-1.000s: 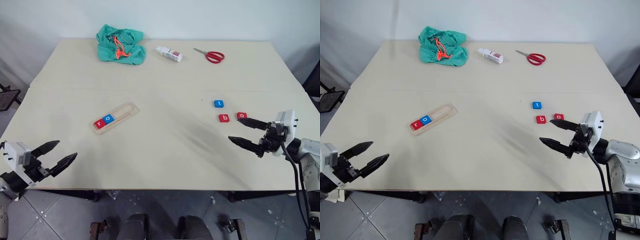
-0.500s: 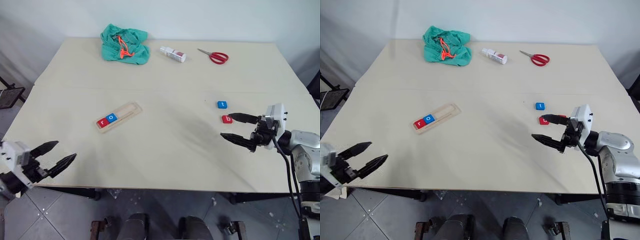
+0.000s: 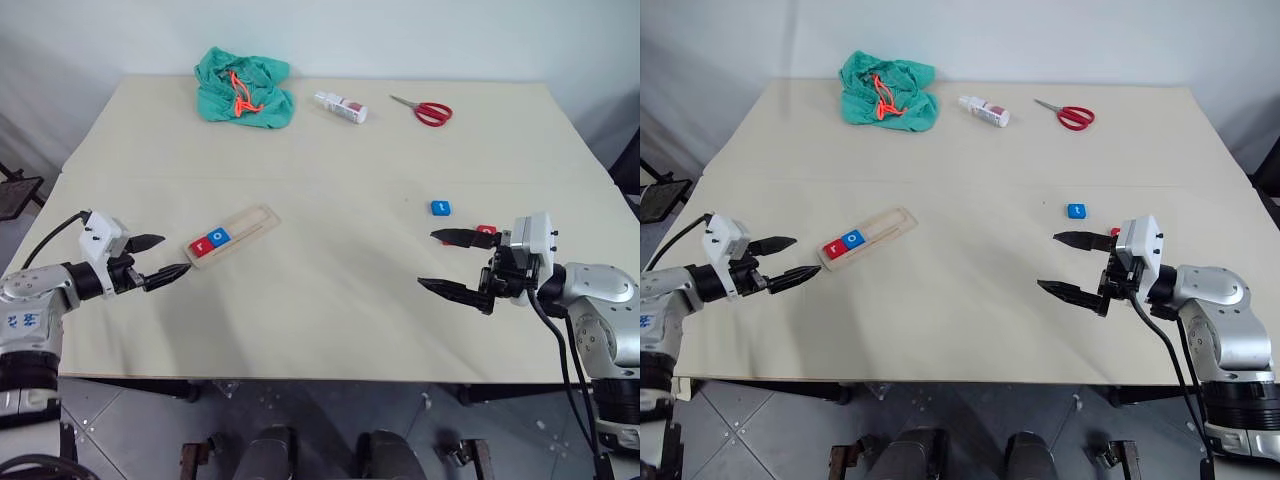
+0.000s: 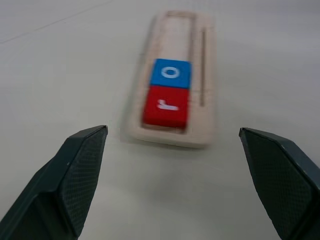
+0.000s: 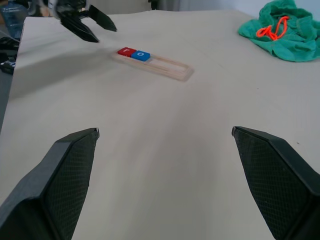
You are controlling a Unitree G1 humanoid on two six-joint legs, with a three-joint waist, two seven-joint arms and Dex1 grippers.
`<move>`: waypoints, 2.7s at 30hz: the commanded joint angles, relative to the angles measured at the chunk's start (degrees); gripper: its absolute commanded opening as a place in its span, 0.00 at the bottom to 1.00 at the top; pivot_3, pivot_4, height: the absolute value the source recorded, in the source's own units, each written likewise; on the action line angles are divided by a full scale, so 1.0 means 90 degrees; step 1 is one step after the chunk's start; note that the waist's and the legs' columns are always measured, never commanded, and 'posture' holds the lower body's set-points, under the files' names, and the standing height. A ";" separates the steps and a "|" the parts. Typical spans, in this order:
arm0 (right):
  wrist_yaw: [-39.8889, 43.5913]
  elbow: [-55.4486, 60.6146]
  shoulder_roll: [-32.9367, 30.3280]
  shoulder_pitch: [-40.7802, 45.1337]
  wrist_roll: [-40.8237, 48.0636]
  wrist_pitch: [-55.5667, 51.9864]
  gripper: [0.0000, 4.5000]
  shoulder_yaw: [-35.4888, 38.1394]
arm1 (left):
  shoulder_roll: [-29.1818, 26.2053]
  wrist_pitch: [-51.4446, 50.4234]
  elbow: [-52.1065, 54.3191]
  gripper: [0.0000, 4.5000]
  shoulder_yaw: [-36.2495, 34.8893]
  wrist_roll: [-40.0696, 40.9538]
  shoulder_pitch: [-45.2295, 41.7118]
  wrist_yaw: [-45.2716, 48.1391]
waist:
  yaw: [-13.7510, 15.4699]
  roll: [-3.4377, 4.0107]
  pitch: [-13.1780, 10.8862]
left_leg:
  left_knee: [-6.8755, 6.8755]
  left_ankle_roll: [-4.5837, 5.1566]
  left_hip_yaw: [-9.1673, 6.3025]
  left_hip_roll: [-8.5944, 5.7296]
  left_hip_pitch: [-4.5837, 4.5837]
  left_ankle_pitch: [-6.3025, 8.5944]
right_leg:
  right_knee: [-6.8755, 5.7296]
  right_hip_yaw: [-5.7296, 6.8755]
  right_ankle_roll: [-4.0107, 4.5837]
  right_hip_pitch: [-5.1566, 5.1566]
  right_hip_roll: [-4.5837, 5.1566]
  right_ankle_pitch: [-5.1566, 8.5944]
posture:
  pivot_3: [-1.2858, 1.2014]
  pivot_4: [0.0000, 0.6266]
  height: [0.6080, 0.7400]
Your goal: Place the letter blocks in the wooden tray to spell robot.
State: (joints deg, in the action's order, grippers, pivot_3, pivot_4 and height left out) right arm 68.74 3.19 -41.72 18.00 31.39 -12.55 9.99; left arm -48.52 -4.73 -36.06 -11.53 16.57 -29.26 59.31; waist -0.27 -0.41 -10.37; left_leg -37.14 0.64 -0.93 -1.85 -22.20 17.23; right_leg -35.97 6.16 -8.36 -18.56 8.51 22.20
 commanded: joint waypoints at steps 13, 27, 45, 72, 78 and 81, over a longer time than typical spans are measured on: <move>-0.0412 0.1225 -0.0045 -0.0652 0.0470 -0.0208 0.99 0.0376 | 0.0632 0.1624 -0.3121 1.00 0.0747 -0.1134 -0.2165 0.0606 | 0.0026 -0.0016 -0.0007 | -0.0015 0.0000 -0.0001 -0.0006 -0.0008 0.0000 | -0.0014 0.0020 -0.0005 0.0001 0.0004 -0.0003 | 0.52 0.24 1.00; -0.0527 0.1290 -0.0129 -0.0742 0.0446 -0.0213 0.99 0.0473 | 0.0758 0.1624 -0.4001 1.00 0.1009 -0.1814 -0.2425 -0.0144 | 0.0025 -0.0017 -0.0007 | -0.0032 0.0000 -0.0005 -0.0005 0.0004 0.0000 | -0.0058 0.0021 -0.0005 0.0001 0.0007 -0.0003 | 0.52 0.24 1.00; -0.0542 0.1085 -0.0160 -0.0466 0.0336 -0.0181 1.00 0.0401 | 0.0783 0.1744 -0.3918 0.75 0.1189 -0.1933 -0.2416 0.0264 | 0.0025 -0.0005 0.0000 | -0.0049 0.0000 -0.0005 0.0000 0.0011 0.0000 | -0.0070 0.0010 -0.0005 0.0003 0.0007 -0.0003 | 0.52 0.24 1.00; 0.0377 0.0500 -0.0543 -0.0484 0.0269 -0.0016 1.00 0.0359 | 0.2124 -0.0087 0.2304 0.75 0.2347 -0.1188 -0.0464 0.1653 | 0.0123 -0.0014 -0.0006 | -0.0066 0.0003 -0.0008 -0.0003 -0.0024 0.0001 | -0.0035 0.0011 -0.0005 0.0007 0.0005 -0.0003 | 0.52 0.24 1.00; 0.0683 0.0276 -0.0759 -0.0970 0.0166 0.0173 1.00 0.0522 | 0.2367 -0.0408 0.2623 0.75 0.2627 -0.1298 -0.0512 0.1146 | 0.0219 -0.0015 -0.0006 | -0.0069 0.0010 -0.0008 -0.0010 -0.0029 0.0001 | -0.0008 0.0012 -0.0005 0.0021 0.0006 -0.0003 | 0.52 0.24 1.00; 0.0676 0.0204 -0.0746 -0.1139 0.0118 0.0277 1.00 0.0555 | 0.2539 -0.0603 0.2758 0.75 0.2748 -0.1309 -0.0586 0.0937 | 0.0207 -0.0015 -0.0006 | -0.0072 0.0012 -0.0008 -0.0010 -0.0035 0.0001 | -0.0002 0.0013 -0.0008 0.0021 0.0006 -0.0004 | 0.52 0.24 1.00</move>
State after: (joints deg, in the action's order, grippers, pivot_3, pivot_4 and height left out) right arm 74.48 4.40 -47.45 8.00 32.41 -11.39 12.54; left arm -26.31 -9.51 -13.83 12.52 4.66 -33.49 68.88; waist 1.59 -0.54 -10.42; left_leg -37.80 0.75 -1.00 -1.93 -22.51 17.24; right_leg -35.99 6.29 -8.42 -18.37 8.56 22.17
